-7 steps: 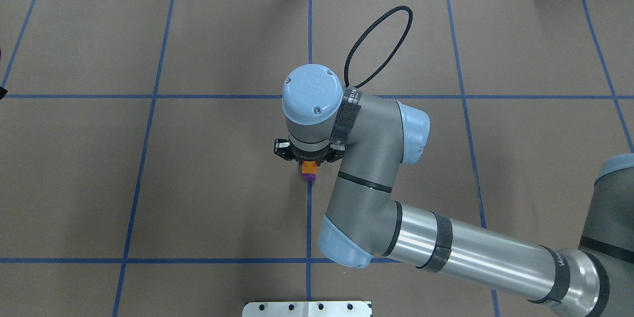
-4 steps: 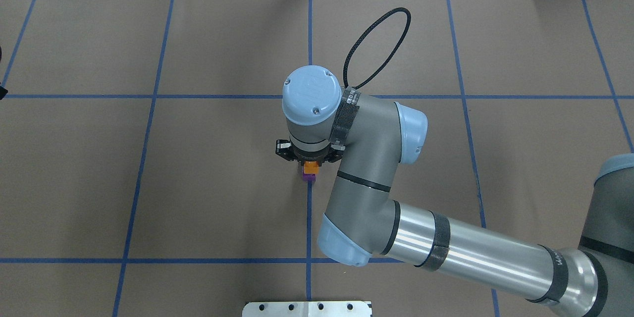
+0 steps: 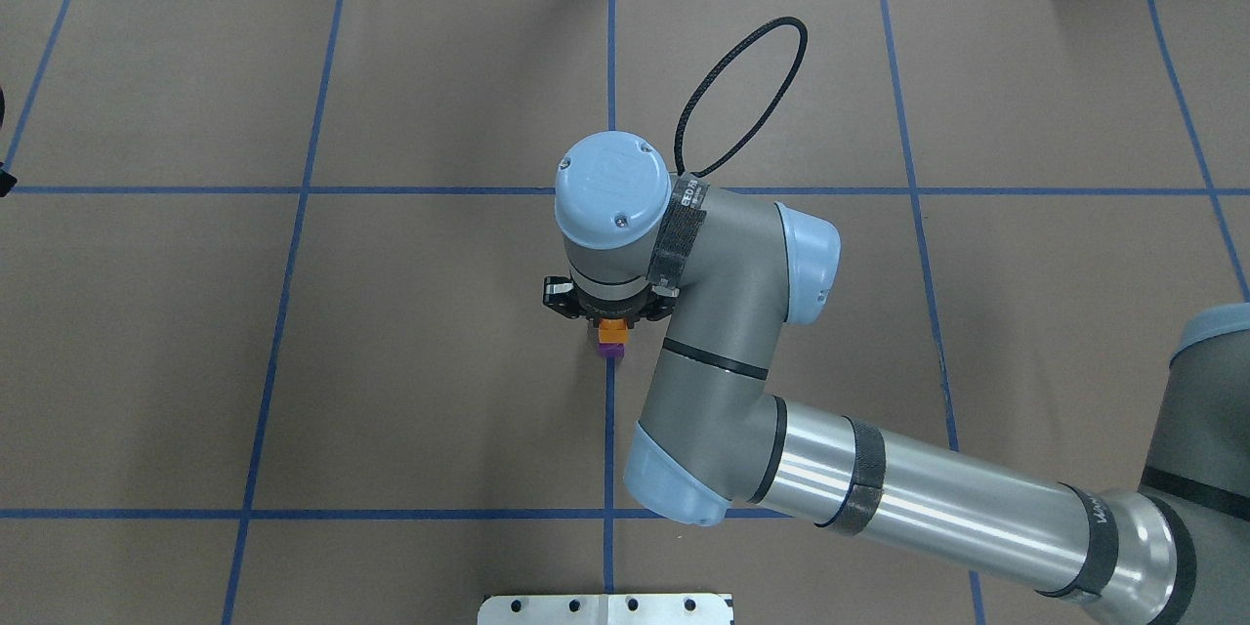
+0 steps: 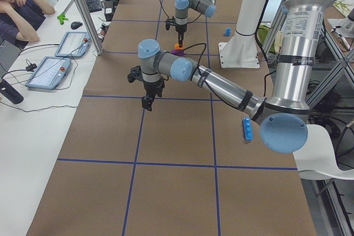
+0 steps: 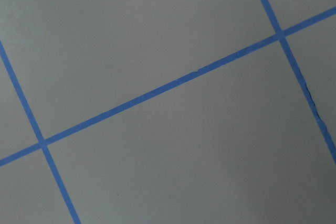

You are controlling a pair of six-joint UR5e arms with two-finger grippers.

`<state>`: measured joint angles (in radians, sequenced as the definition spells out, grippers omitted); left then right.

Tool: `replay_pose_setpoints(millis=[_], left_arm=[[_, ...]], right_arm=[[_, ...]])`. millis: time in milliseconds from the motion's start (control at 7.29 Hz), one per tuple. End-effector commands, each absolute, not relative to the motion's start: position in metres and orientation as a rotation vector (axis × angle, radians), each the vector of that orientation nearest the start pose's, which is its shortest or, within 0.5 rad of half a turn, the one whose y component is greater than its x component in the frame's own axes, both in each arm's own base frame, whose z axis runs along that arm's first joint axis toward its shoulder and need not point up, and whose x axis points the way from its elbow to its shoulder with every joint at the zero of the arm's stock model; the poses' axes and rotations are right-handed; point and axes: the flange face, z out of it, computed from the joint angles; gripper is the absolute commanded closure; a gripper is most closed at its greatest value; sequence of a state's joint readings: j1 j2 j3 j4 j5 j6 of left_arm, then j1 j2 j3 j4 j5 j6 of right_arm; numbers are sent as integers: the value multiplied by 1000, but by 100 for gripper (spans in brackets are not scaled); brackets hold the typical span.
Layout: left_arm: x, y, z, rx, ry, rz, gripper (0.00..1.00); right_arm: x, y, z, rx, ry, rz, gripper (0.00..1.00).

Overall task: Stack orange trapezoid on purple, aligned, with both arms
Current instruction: 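Lower the orange block onto the purple block, aligning their edges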

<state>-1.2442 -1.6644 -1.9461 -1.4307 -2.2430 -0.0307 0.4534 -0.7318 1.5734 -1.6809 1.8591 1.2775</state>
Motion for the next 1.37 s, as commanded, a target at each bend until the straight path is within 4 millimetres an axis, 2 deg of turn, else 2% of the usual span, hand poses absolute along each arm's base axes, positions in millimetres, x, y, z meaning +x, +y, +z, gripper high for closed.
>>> replay_pose_setpoints(millis=[0, 686, 1235], left_arm=[[96, -505, 451, 192, 716, 391, 0], [96, -506, 452, 189, 715, 391, 0], [96, -506, 452, 191, 715, 393, 0]], right_arm=[[-599, -406, 158, 39, -772, 9, 100], [-604, -398, 160, 51, -769, -43, 100], [-612, -394, 168, 56, -748, -46, 100]])
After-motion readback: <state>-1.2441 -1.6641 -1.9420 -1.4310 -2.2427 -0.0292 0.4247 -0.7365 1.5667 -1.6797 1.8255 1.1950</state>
